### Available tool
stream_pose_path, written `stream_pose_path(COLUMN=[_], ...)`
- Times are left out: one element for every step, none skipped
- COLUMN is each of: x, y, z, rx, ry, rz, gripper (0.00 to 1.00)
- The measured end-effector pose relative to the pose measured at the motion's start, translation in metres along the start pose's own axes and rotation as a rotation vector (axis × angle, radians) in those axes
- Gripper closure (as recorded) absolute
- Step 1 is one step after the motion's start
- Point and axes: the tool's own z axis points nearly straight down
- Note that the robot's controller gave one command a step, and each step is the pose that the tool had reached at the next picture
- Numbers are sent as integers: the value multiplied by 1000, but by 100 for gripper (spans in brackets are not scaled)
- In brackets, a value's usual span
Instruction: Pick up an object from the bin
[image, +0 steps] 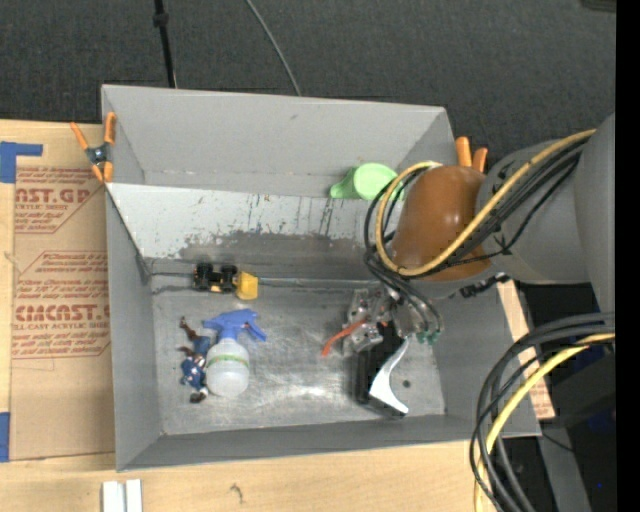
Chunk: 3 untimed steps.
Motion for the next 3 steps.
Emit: stream_pose_path(x=[34, 34, 24], y=[5, 5, -4], z=[-112, -112, -147], rx=[3, 3, 3], ry=[-9, -9, -3], rz=[66, 66, 6], gripper=[100, 100, 100])
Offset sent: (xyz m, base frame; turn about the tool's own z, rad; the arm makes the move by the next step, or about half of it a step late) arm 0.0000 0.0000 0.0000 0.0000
